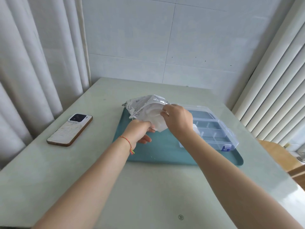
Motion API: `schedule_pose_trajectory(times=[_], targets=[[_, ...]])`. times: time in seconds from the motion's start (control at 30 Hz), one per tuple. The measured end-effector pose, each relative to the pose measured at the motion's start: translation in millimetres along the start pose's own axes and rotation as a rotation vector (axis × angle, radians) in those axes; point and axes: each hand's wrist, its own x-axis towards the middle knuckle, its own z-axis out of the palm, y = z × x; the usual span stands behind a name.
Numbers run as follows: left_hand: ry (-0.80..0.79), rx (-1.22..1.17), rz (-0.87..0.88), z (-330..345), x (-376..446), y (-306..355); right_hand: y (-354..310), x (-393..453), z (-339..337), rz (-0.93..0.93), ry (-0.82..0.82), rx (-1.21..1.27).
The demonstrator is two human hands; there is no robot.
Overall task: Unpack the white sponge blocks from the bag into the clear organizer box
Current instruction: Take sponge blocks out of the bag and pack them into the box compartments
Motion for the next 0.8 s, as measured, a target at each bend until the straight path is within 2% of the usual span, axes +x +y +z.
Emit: schedule_pose_trajectory(times=[0.2,0.3,0.43,0.57,0.63,0.73,0.8], targets=[[0.006,-0.006,0.005,4,0,1,17,-4,-8,-0.035,0.127,0.138],[0.003,0.011,0.020,8,-2,3,21,-3,-12,0.030,0.074,0.254],[-0.009,0.114,0.076,9,-9,6,29,1,-19,0.177,-0.002,0.566],[0.137,0.247,0.164,11,-6,5,36,0,-25,0.298,-0.013,0.739],[0.128,0.183,0.194,16,-9,9,36,-2,-27,0.340,-0.015,0.837],[0.014,-0.015,0.220,33,-13,18,41,-6,-29,0.379,-0.023,1.013],[0.022,-0.155,0.233,44,-11,22,44,-10,-31,0.377,-0.050,1.108]])
